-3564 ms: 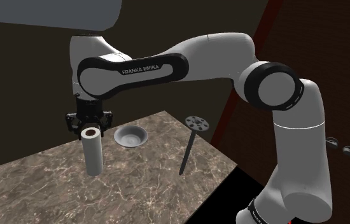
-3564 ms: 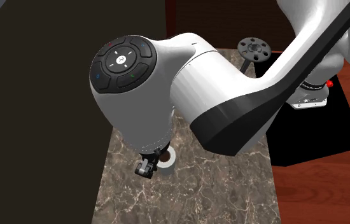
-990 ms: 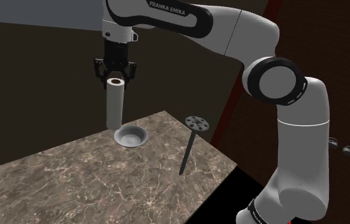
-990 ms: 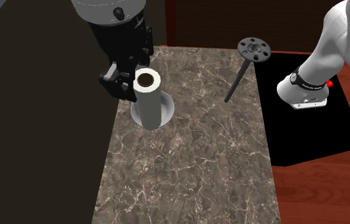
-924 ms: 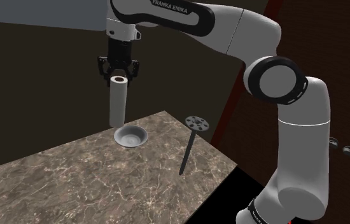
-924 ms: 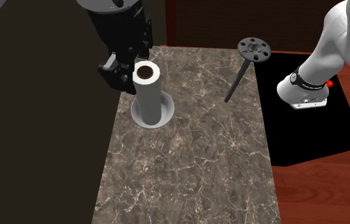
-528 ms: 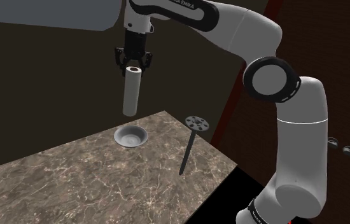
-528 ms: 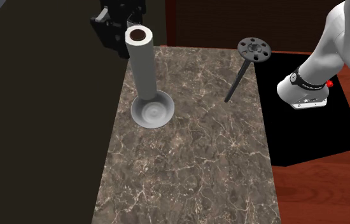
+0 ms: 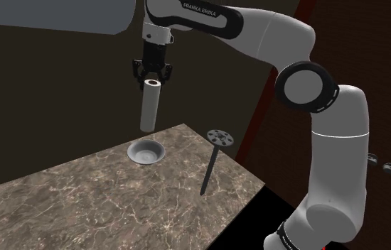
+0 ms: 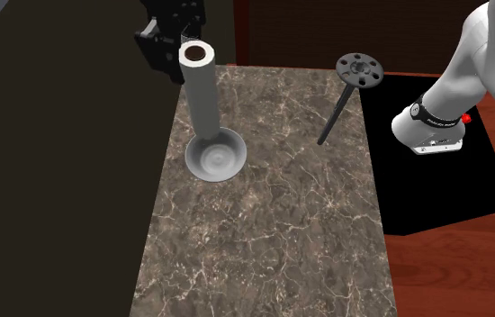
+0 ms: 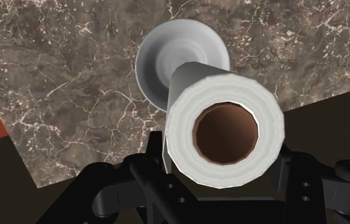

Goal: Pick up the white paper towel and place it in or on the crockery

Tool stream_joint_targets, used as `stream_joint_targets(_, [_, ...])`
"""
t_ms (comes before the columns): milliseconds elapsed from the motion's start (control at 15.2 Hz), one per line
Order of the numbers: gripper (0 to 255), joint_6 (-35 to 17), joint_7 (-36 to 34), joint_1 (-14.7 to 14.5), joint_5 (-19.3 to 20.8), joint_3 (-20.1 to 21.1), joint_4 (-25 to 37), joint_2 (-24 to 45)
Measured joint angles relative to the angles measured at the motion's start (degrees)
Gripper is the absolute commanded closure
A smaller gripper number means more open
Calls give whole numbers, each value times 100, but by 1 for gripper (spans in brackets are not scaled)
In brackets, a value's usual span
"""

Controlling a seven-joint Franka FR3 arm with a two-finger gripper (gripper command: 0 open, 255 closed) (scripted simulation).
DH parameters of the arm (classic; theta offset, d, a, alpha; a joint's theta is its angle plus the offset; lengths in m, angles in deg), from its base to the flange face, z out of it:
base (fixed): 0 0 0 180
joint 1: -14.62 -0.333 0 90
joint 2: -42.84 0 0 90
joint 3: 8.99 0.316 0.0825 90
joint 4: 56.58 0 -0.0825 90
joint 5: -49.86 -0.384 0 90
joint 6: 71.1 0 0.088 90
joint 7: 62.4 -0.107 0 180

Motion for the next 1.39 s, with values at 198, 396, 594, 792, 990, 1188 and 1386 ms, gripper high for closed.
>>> stream_joint_targets(198, [255, -301, 8, 58, -34, 4, -413, -112])
stream_joint_targets(396, [255, -604, 30, 122, -69, 4, -826, -222])
stream_joint_targets(594, [255, -853, 38, 150, -76, 1, -1100, -247])
stream_joint_targets(792, [255, -1094, 45, 172, -79, -5, -1351, -254])
stream_joint_targets(990, [255, -1342, 63, 207, -88, -10, -1633, -287])
stream_joint_targets(1188, [255, -1551, 55, 211, -80, -15, -1823, -268])
stream_joint_targets(1386, [255, -1806, 54, 227, -77, -20, -2080, -267])
